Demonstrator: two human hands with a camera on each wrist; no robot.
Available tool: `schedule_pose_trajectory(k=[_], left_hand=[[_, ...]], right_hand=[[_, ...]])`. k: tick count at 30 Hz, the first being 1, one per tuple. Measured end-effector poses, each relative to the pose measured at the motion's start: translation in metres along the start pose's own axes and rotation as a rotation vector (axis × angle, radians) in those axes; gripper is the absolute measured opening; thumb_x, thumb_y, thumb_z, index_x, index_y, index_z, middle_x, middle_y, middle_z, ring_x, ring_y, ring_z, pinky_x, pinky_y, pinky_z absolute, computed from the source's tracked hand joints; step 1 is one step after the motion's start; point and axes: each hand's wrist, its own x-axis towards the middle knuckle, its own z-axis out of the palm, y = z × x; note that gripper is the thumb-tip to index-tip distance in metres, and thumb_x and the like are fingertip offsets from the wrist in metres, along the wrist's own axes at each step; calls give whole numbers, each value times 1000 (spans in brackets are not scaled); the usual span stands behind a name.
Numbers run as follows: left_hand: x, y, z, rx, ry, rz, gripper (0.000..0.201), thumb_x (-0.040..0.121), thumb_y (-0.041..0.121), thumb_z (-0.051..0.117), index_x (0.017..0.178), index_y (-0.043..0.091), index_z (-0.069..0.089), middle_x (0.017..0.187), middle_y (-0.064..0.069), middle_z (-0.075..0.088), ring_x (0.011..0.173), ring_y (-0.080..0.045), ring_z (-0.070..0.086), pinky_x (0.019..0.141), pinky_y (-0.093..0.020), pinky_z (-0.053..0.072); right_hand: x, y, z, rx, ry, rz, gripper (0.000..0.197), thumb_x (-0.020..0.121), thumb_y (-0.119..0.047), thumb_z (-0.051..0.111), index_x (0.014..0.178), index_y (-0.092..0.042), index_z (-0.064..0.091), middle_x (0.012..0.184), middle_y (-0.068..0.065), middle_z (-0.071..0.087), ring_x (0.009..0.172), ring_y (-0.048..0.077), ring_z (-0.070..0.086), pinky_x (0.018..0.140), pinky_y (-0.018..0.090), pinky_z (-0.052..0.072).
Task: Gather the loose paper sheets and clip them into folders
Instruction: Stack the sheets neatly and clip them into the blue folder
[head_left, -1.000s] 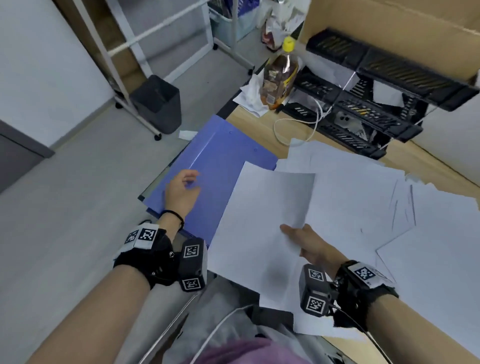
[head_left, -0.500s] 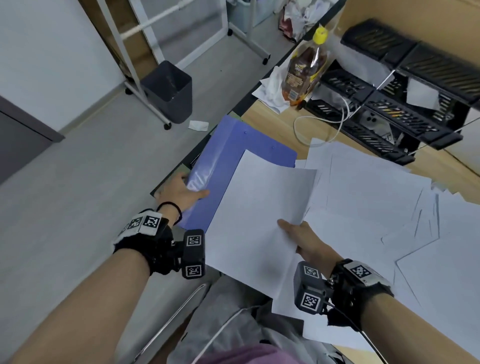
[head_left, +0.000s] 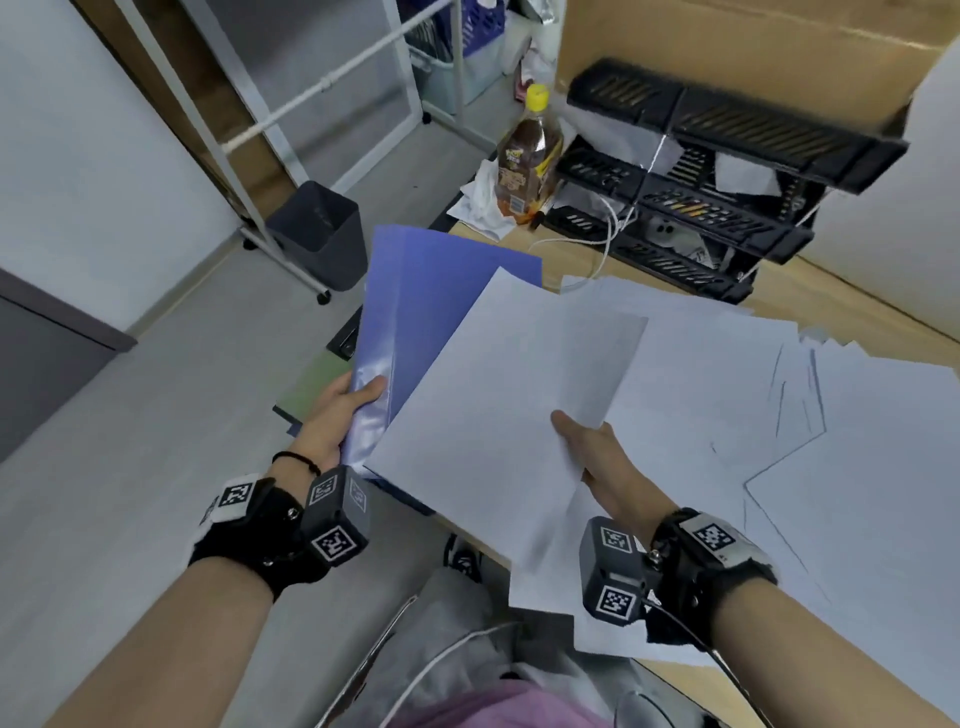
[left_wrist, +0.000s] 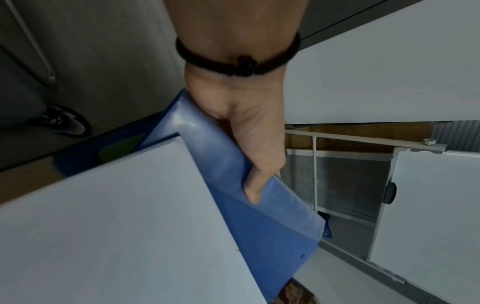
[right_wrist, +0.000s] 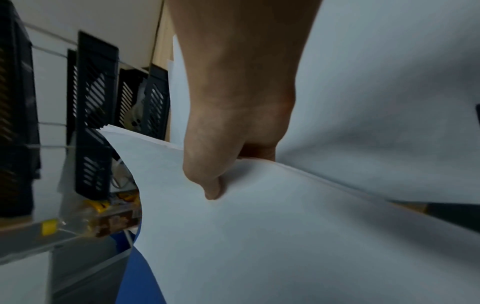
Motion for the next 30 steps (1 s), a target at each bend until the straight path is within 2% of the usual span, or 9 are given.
schedule_pose_trajectory(k=[4, 7, 11, 15, 20, 24, 26, 28, 30], left_hand=[[-6, -5, 58, 4, -88, 23, 29, 89, 19, 64, 115, 9, 63, 121, -17, 65, 108, -35, 62, 100, -48, 46], [-7, -17, 116, 39, -172, 16, 31, 86, 21, 67, 114, 8, 64, 121, -19, 65, 115, -38, 59, 104, -53, 42], [-13, -32, 196, 137, -328, 6, 27, 88, 22, 65, 112, 11, 65, 119, -16, 66, 114, -36, 60, 106, -51, 41], [-25, -46, 253, 231, -426, -7, 4, 86, 26, 68, 88, 22, 68, 92, -4, 69, 97, -26, 60, 94, -42, 45], [-42, -59, 289, 323, -482, -6, 25, 88, 33, 66, 108, 18, 65, 107, -5, 70, 100, -24, 66, 91, -35, 51], [-45, -69, 294, 426, -467, 23, 29, 88, 43, 64, 110, 23, 64, 107, 4, 71, 96, -16, 68, 86, -32, 54], [-44, -74, 290, 500, -474, 19, 41, 89, 44, 61, 119, 17, 61, 116, -1, 69, 100, -18, 67, 89, -35, 53], [-46, -77, 284, 565, -505, 32, 41, 93, 35, 58, 128, 14, 55, 126, -4, 63, 107, -18, 63, 94, -35, 50], [-49, -77, 279, 585, -524, 25, 37, 95, 22, 56, 131, 15, 50, 129, 0, 59, 109, -14, 58, 95, -26, 47]], right_hand=[[-21, 2, -60, 60, 127, -41, 40, 94, -34, 59, 129, -17, 57, 115, 0, 71, 106, 23, 66, 96, 40, 51], [-37, 20, -117, 167, 258, -36, 43, 93, -34, 60, 130, -13, 56, 118, 3, 69, 106, 24, 65, 89, 36, 52], [-64, 54, -187, 359, 442, 6, 44, 96, -23, 58, 134, -3, 51, 121, 10, 66, 103, 28, 65, 75, 32, 53], [-87, 81, -242, 486, 572, 36, 43, 96, -18, 58, 134, 0, 49, 118, 14, 64, 90, 28, 65, 67, 32, 52], [-101, 105, -287, 573, 688, 60, 69, 82, -31, 70, 140, -5, 42, 131, 13, 60, 109, 34, 63, 76, 37, 54], [-121, 89, -287, 687, 556, 30, 51, 91, -30, 63, 132, -2, 53, 120, 15, 68, 101, 29, 69, 69, 33, 56], [-126, 76, -282, 730, 437, -14, 41, 96, -27, 55, 128, -2, 58, 120, 13, 69, 107, 27, 67, 79, 36, 54], [-130, 60, -271, 739, 342, -32, 39, 99, -26, 51, 130, -3, 57, 125, 13, 66, 114, 27, 64, 91, 37, 50], [-130, 43, -257, 706, 246, -33, 40, 98, -26, 51, 132, -5, 57, 129, 12, 64, 118, 27, 61, 102, 39, 45]])
